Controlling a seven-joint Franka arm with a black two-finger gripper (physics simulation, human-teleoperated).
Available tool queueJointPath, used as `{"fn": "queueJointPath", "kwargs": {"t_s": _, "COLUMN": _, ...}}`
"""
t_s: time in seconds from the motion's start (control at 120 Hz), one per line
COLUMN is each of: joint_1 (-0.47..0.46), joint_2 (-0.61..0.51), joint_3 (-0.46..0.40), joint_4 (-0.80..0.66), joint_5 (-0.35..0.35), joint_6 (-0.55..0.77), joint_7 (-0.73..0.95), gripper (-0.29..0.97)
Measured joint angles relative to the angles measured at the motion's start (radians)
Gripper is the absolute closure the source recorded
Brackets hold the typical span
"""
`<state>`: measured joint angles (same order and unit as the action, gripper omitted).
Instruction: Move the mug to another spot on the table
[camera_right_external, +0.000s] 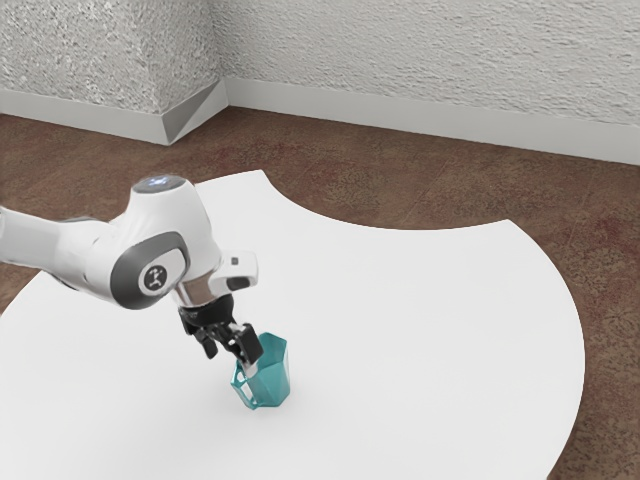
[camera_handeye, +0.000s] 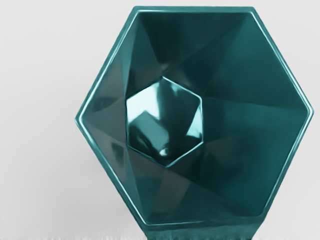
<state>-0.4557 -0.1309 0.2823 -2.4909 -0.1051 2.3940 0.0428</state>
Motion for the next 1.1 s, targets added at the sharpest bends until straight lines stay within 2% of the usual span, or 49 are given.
{"fn": "queueJointPath", "kwargs": {"t_s": 0.108, "joint_1": -0.008, "joint_2": 0.013, "joint_3": 0.0, "joint_4": -0.022, "joint_5": 0.017, "joint_6": 0.051, "joint_7": 0.008, "gripper": 0.0}}
{"fn": "queueJointPath", "kwargs": {"t_s": 0.267, "joint_1": -0.01, "joint_2": 0.09, "joint_3": 0.0, "joint_4": -0.018, "joint_5": 0.055, "joint_6": 0.122, "joint_7": 0.03, "gripper": 0.0}}
{"fn": "queueJointPath", "kwargs": {"t_s": 0.575, "joint_1": -0.019, "joint_2": 0.146, "joint_3": 0.0, "joint_4": -0.003, "joint_5": 0.063, "joint_6": 0.179, "joint_7": 0.071, "gripper": 0.01}}
{"fn": "queueJointPath", "kwargs": {"t_s": 0.85, "joint_1": -0.041, "joint_2": 0.147, "joint_3": 0.0, "joint_4": -0.011, "joint_5": 0.065, "joint_6": 0.189, "joint_7": 0.094, "gripper": 0.3}}
{"fn": "queueJointPath", "kwargs": {"t_s": 1.1, "joint_1": -0.051, "joint_2": 0.143, "joint_3": 0.007, "joint_4": -0.01, "joint_5": 0.07, "joint_6": 0.191, "joint_7": 0.101, "gripper": 0.36}}
